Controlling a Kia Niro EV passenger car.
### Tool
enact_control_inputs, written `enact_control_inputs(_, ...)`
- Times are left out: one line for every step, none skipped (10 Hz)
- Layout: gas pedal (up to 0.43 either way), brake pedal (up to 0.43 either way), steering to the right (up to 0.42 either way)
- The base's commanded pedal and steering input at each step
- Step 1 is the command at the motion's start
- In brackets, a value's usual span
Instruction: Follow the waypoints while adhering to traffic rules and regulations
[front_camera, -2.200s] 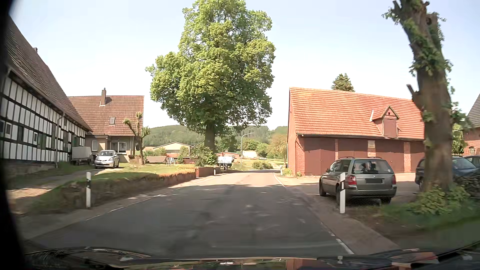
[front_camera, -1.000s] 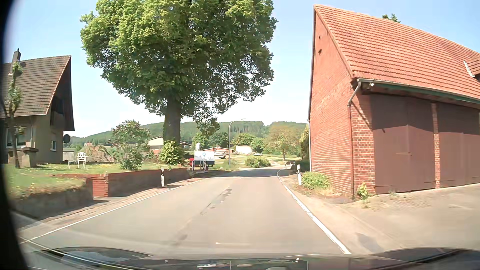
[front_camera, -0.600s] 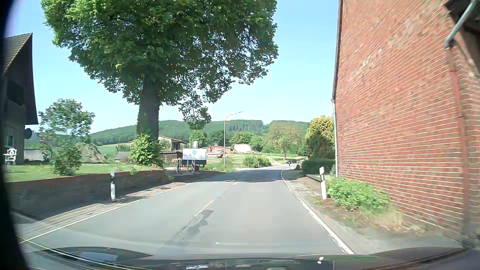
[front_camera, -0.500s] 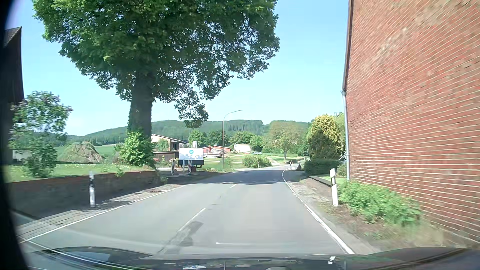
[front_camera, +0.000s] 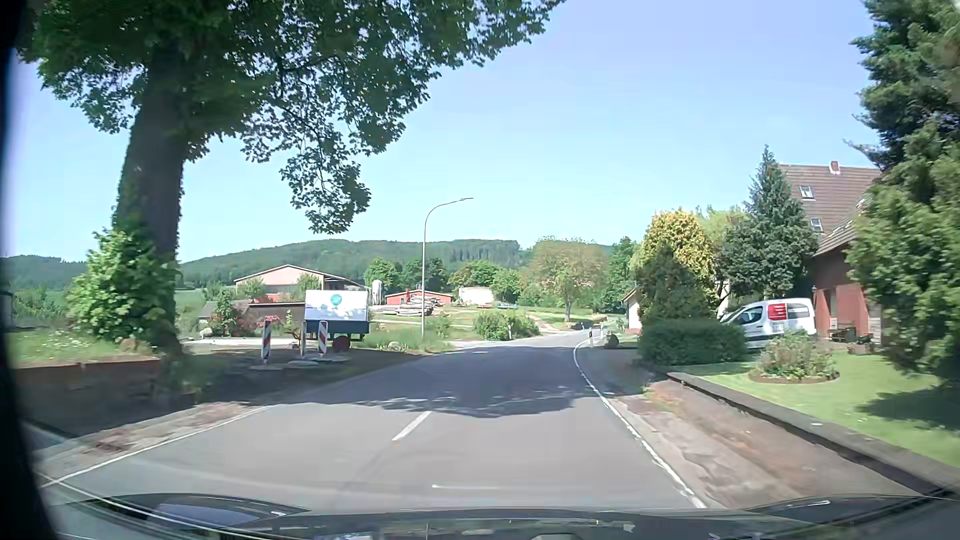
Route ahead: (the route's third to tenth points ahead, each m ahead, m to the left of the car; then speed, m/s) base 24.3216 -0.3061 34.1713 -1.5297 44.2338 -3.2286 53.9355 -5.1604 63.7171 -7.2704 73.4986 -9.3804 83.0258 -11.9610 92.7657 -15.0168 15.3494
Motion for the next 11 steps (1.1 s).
enact_control_inputs(0.248,0.000,0.011)
enact_control_inputs(0.248,0.000,0.013)
enact_control_inputs(0.248,0.000,0.014)
enact_control_inputs(0.228,0.000,0.016)
enact_control_inputs(0.228,0.000,0.017)
enact_control_inputs(0.220,0.000,0.017)
enact_control_inputs(0.220,0.000,0.017)
enact_control_inputs(0.220,0.000,0.017)
enact_control_inputs(0.220,0.000,0.019)
enact_control_inputs(0.220,0.000,0.020)
enact_control_inputs(0.220,0.000,0.021)
